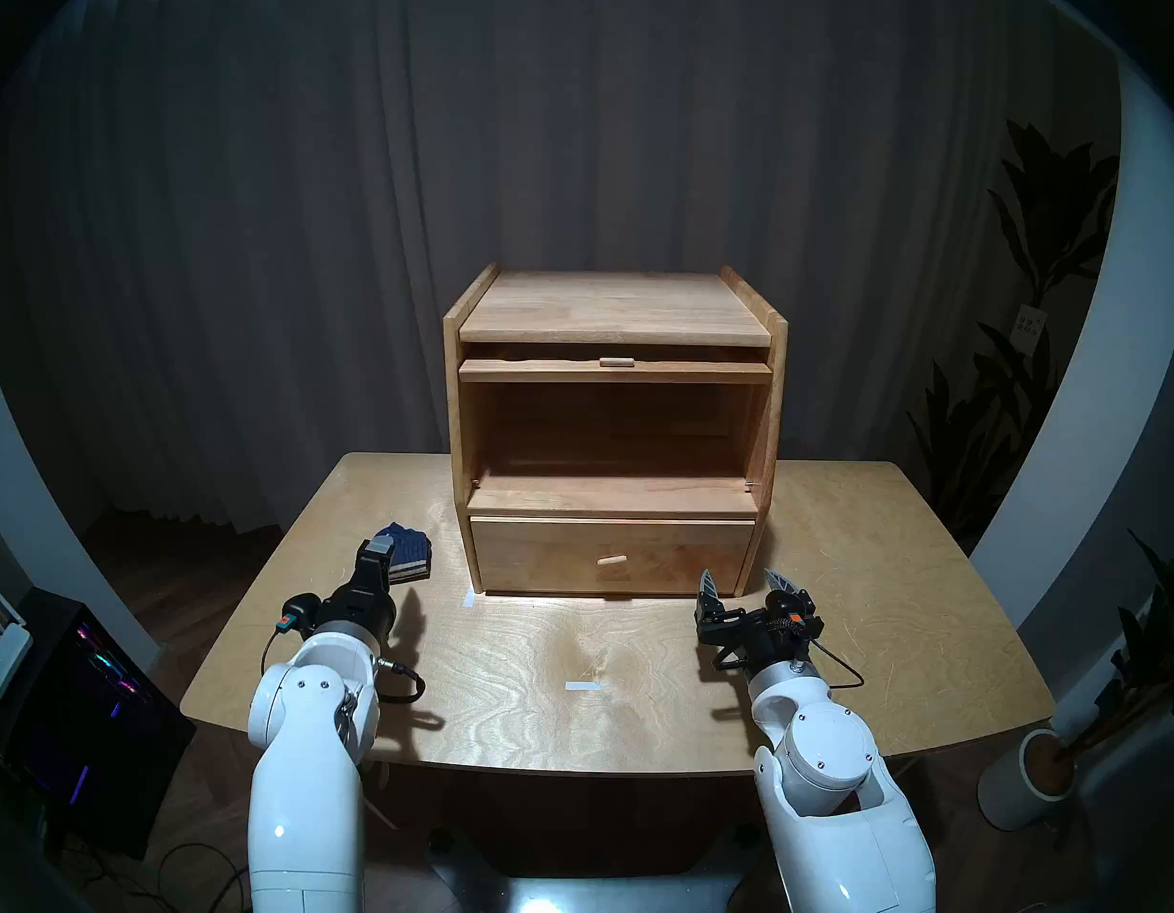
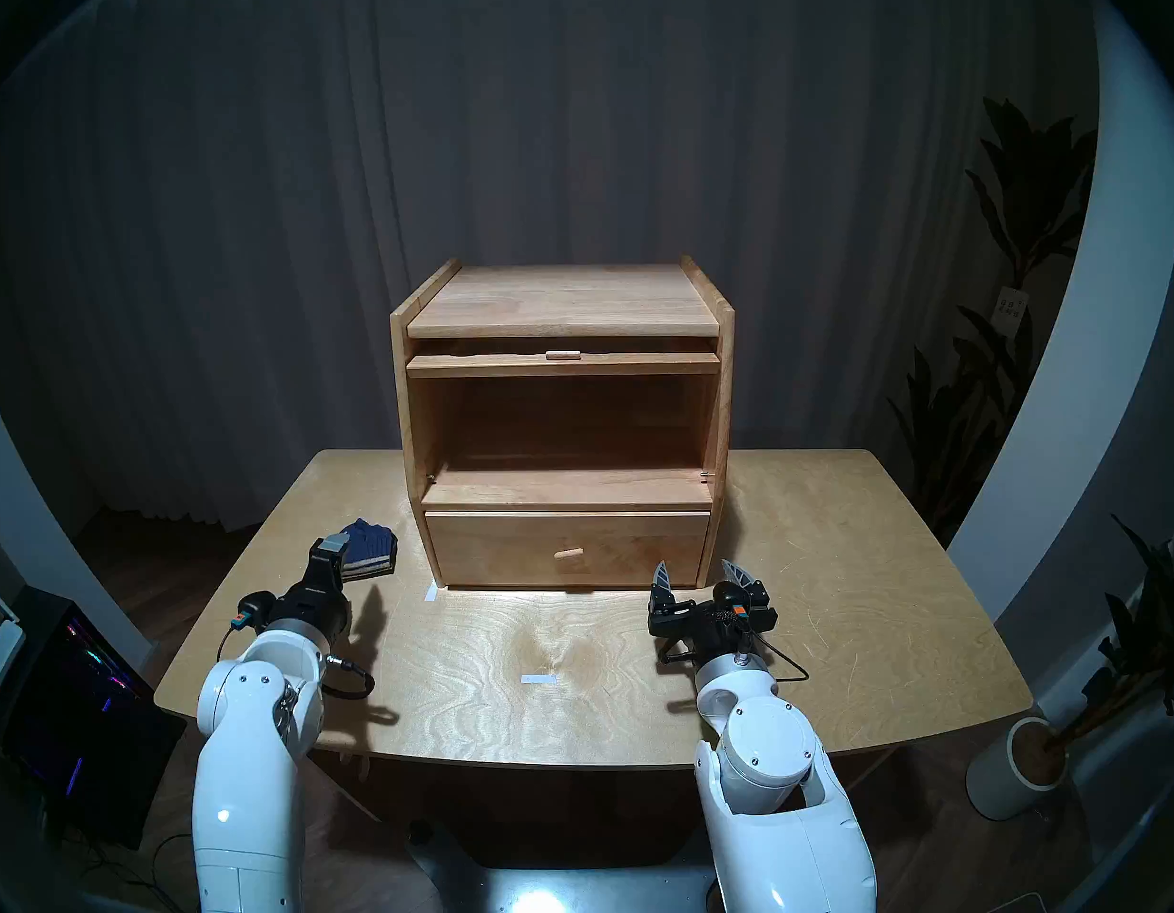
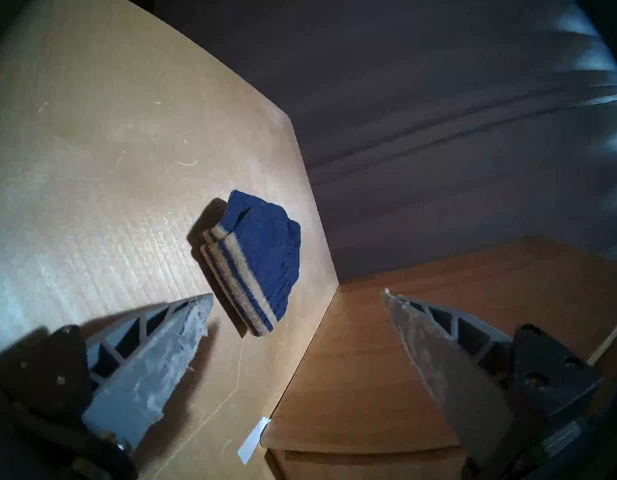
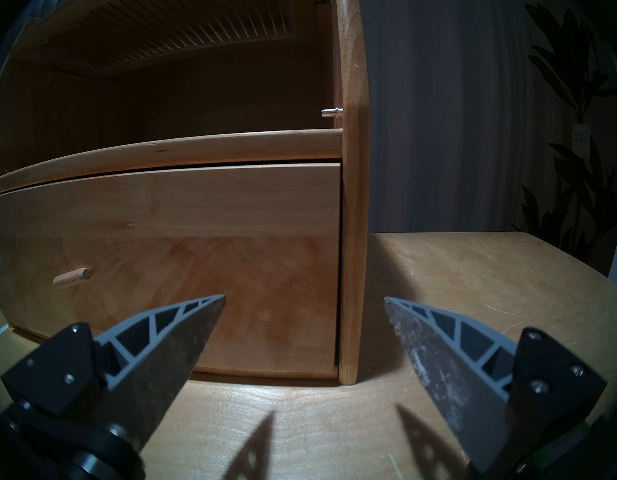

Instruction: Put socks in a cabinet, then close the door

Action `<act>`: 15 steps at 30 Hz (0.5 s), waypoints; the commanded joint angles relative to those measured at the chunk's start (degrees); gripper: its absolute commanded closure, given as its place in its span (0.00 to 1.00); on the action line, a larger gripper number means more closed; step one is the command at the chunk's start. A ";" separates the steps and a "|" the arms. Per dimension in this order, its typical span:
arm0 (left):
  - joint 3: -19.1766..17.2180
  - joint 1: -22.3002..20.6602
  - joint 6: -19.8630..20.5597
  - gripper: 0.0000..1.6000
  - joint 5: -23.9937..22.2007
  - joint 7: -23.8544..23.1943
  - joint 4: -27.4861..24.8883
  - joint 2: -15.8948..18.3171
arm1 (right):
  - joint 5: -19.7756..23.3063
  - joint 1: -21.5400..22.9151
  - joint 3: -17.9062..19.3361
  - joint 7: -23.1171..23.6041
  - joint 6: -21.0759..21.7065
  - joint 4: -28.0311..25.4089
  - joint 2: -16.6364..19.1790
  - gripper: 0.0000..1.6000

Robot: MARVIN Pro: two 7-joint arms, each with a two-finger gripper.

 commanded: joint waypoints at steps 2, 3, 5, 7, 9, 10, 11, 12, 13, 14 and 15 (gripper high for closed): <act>2.04 -7.06 -1.12 0.00 -1.48 8.28 2.49 0.77 | -0.01 0.37 0.04 -0.05 -0.35 -1.22 -0.03 0.00; 1.87 -7.52 -1.34 0.00 -1.60 9.22 2.90 0.75 | -0.01 0.36 0.04 -0.05 -0.35 -1.23 -0.03 0.00; 1.51 -8.94 -1.87 0.00 -2.02 12.29 3.98 0.70 | 0.00 0.35 0.04 -0.05 -0.35 -1.26 -0.03 0.00; 1.30 -9.49 -2.42 0.00 -2.55 14.17 4.67 1.24 | 0.00 0.34 0.04 -0.06 -0.36 -1.27 -0.03 0.00; 1.22 -10.43 -2.64 0.00 -2.85 16.01 5.35 1.49 | 0.00 0.34 0.04 -0.06 -0.36 -1.28 -0.03 0.00; 0.91 -11.61 -3.35 0.00 -3.58 18.14 6.43 1.97 | 0.00 0.32 0.04 -0.06 -0.36 -1.32 -0.03 0.00; 0.64 -12.29 -3.71 0.00 -3.81 18.94 7.09 2.13 | 0.00 0.31 0.04 -0.06 -0.36 -1.33 -0.03 0.00; 0.56 -12.51 -3.88 0.00 -4.14 19.56 7.43 2.46 | 0.00 0.31 0.04 -0.06 -0.36 -1.34 -0.03 0.00; 0.56 -12.51 -3.88 0.00 -4.14 19.56 7.43 2.46 | 0.00 0.31 0.04 -0.06 -0.36 -1.34 -0.03 0.00; 0.32 -13.68 -4.24 0.00 -4.62 20.99 8.53 2.69 | 0.00 0.29 0.04 -0.06 -0.36 -1.37 -0.03 0.00; 0.22 -14.86 -4.83 0.00 -5.34 22.67 9.71 3.16 | 0.00 0.27 0.04 -0.07 -0.36 -1.41 -0.03 0.00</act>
